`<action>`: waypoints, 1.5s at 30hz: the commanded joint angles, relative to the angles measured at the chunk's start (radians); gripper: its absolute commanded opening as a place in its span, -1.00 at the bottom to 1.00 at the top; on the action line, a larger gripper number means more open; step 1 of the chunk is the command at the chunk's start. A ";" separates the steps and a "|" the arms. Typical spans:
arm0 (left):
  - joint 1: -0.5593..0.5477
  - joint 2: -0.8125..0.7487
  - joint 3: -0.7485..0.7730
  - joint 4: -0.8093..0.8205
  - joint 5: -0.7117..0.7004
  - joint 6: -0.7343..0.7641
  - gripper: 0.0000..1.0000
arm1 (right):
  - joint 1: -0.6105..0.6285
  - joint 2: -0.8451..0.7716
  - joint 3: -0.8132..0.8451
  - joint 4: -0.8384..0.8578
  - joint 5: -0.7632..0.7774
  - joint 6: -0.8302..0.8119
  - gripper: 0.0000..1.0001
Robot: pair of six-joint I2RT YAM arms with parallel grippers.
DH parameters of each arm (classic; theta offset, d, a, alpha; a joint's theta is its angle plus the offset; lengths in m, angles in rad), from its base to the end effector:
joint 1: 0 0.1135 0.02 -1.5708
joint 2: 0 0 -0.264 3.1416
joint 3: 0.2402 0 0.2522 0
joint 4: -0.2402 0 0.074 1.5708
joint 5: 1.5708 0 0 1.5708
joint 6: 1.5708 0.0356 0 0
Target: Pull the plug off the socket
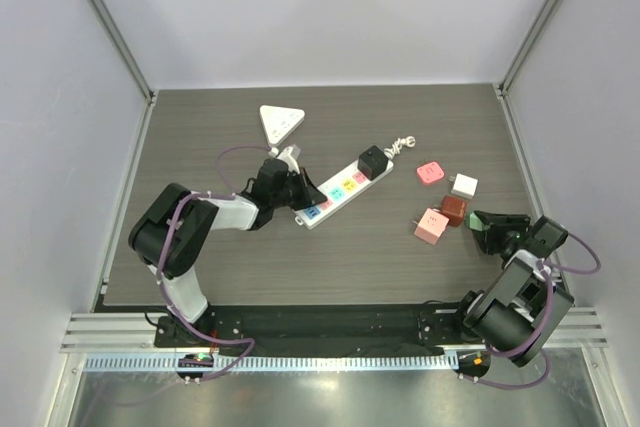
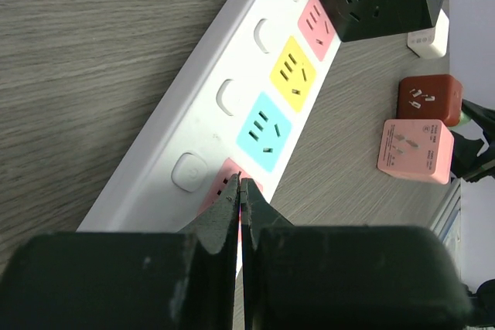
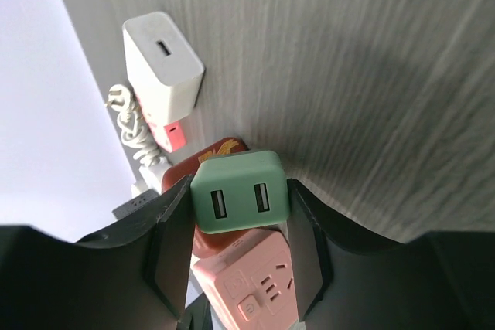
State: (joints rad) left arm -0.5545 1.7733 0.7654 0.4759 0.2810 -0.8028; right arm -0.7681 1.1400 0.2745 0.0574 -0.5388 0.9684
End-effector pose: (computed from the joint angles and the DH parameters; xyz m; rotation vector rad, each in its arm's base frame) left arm 0.2905 -0.1915 0.1421 -0.0991 2.2799 -1.0668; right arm 0.1468 -0.1164 0.1302 1.6168 1.7079 0.7359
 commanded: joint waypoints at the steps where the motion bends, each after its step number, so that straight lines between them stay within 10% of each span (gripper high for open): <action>1: -0.005 -0.038 -0.034 0.003 0.030 0.036 -0.97 | -0.005 -0.009 -0.009 0.117 -0.096 0.001 -0.03; 7: -0.016 -0.035 -0.015 0.010 0.055 0.048 -0.97 | -0.007 -0.061 0.005 0.064 -0.075 -0.042 0.66; 23: -0.045 0.001 0.236 -0.077 -0.037 0.016 -0.95 | 0.007 -0.338 0.215 -0.225 0.062 -0.348 0.96; 45: -0.068 0.187 0.273 0.030 0.061 0.067 -0.99 | 0.931 0.050 0.472 -0.018 0.427 -0.571 0.99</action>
State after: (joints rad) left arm -0.6132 1.9366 1.0031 0.4622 0.3241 -0.7483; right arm 0.1013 1.1282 0.6792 -0.0311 -0.1799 0.4767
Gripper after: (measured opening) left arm 0.005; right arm 0.996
